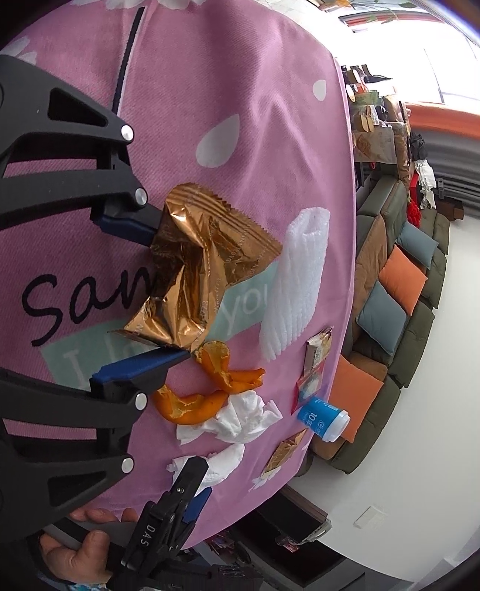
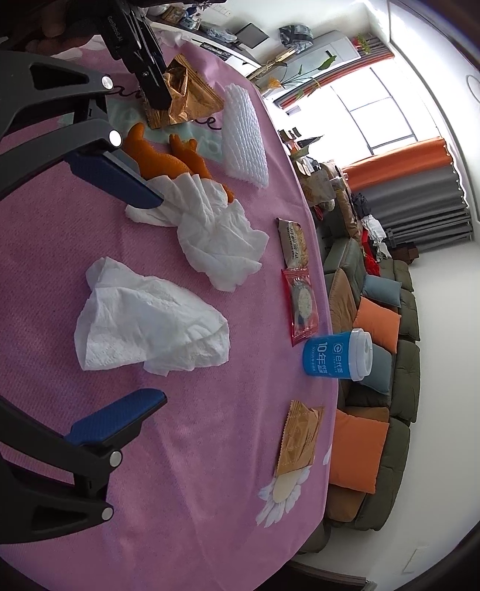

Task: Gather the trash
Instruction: 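Grasp the gold foil bag with the left gripper while the right grasps a white tissue, then carry the foil bag and tissue with both grippers over the teal bin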

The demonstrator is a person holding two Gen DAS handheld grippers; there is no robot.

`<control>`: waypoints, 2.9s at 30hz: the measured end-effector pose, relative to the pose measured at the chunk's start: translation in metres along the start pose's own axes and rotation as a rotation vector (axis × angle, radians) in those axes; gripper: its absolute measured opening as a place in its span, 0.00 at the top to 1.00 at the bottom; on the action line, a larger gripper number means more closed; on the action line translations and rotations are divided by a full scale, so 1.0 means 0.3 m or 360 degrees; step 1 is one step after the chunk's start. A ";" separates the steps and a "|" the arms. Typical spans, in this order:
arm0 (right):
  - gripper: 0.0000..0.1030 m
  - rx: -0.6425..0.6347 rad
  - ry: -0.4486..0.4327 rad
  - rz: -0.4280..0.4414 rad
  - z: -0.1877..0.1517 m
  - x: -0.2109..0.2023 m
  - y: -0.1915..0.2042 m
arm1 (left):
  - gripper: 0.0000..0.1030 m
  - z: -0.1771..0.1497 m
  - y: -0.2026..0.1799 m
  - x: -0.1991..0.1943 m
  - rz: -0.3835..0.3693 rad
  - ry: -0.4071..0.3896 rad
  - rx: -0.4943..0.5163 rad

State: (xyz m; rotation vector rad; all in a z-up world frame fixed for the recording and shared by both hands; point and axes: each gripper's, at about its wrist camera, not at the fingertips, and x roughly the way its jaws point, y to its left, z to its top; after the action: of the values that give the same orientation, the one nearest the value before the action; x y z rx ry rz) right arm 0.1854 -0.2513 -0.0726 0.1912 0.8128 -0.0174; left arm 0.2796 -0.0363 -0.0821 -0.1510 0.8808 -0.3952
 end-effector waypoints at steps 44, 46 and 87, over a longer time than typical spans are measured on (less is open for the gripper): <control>0.95 -0.0046 -0.0210 0.0106 -0.081 -0.264 0.039 | 0.68 -0.127 -0.114 -0.382 -0.0322 -0.0257 0.0073; 0.95 -0.0054 -0.0232 0.0112 -0.083 -0.288 0.051 | 0.68 -0.122 -0.133 -0.417 -0.0342 -0.0288 0.0095; 0.95 -0.0771 -0.0188 0.0959 -0.095 -0.355 0.914 | 0.67 -0.358 0.359 -1.024 0.0500 -0.0635 -0.0199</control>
State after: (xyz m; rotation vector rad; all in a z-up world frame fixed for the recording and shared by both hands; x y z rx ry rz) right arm 0.1157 0.0172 0.0300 -0.0300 0.5958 0.7230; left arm 0.0508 0.1879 0.0400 -0.1953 0.5217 -0.0116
